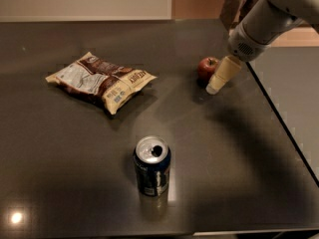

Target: Move apple near pepsi can

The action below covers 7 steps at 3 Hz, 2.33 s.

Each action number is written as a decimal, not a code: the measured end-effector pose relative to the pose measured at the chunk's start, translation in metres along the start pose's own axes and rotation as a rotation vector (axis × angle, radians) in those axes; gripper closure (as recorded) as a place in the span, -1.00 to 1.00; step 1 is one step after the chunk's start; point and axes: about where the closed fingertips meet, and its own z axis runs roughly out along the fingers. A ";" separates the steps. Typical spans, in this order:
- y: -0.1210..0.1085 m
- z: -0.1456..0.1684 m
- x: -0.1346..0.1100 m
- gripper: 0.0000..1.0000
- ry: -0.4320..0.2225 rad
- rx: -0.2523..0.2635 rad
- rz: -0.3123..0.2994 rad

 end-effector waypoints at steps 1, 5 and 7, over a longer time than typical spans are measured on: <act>-0.007 0.008 -0.002 -1.00 0.001 -0.001 0.007; -0.040 0.045 -0.006 -1.00 -0.022 -0.036 0.050; -0.039 0.048 -0.007 -0.19 -0.037 -0.081 0.068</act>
Offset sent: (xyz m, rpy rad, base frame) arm 0.0375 0.0016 -0.0151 0.0138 0.0060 -0.0223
